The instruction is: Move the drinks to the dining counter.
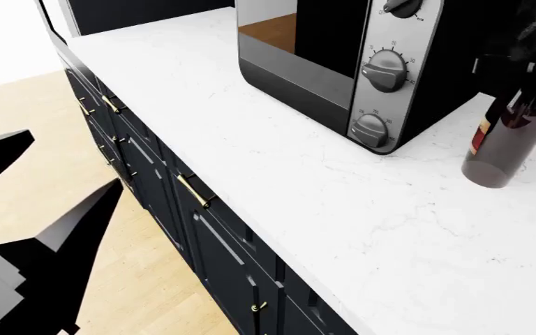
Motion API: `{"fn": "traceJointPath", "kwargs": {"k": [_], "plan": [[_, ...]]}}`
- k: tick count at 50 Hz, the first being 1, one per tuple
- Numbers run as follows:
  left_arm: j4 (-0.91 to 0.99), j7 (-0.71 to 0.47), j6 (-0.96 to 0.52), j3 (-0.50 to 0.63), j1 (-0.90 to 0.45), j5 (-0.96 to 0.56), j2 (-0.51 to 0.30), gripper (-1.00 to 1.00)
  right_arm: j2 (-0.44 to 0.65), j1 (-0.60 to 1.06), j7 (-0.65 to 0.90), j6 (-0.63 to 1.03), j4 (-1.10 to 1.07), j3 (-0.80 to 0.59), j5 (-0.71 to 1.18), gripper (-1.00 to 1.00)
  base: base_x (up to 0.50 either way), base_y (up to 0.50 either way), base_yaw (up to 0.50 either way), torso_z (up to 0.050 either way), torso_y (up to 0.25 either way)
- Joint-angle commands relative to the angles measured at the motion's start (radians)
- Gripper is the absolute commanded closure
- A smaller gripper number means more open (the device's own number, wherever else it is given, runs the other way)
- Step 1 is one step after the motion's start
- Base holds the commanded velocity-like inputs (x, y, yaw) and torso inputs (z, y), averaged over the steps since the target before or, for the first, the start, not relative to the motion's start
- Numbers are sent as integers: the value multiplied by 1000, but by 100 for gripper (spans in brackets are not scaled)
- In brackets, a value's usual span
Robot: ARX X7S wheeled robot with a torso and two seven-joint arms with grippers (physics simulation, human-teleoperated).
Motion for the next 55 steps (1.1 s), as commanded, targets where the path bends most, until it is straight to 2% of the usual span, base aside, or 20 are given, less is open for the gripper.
{"fn": "traceJointPath", "kwargs": {"k": [1,9,16,21,25,29,32,33,36,37,40,41,45,47,55], "plan": [[-15,-2,-84,-105,89,7,53,-100,-90,-15,-71,-27,197,-47,-79,100,0,0,0,0,0],[-14,1,-92,-118,98,9,63,-100,-44,-17,-25,-1,101,-26,-43,100,0,0,0,0,0],[-8,3,-65,-99,73,3,49,-100,32,12,36,39,-77,22,29,100,0,0,0,0,0],[-2,13,-33,-82,37,-6,32,-100,129,56,159,80,-283,105,169,100,0,0,0,0,0],[0,12,7,-56,1,-22,-4,-100,176,93,193,105,-414,153,254,100,0,0,0,0,2],[-1,17,7,-52,-4,-14,2,-100,228,129,246,136,-499,189,336,100,0,0,0,0,3],[0,17,18,-42,-12,-15,-5,-100,255,137,273,141,-551,208,385,100,0,0,0,0,0],[0,17,21,-40,-15,-15,-7,-100,265,123,205,102,-597,237,382,100,0,0,0,0,0],[1,17,24,-37,-19,-15,-9,-100,255,154,233,164,-601,228,470,100,0,0,0,0,0],[2,17,27,-37,-21,-16,-10,-100,258,176,312,208,-622,205,511,100,0,0,0,0,10],[4,18,34,-31,-29,-18,-15,-100,243,199,251,223,-677,229,535,100,0,0,0,0,0],[4,18,38,-33,-32,-23,-19,-100,230,234,293,254,-686,215,504,100,0,0,0,0,0],[3,20,31,-40,-27,-20,-14,-100,204,239,270,205,-710,249,503,100,0,0,0,0,3],[4,20,28,-42,-26,-19,-12,-100,185,254,271,238,-722,231,481,100,0,0,0,0,0],[4,19,25,-47,-20,-18,-8,-100,188,259,290,229,-745,235,427,100,-53,-64,0,0,1]]}}
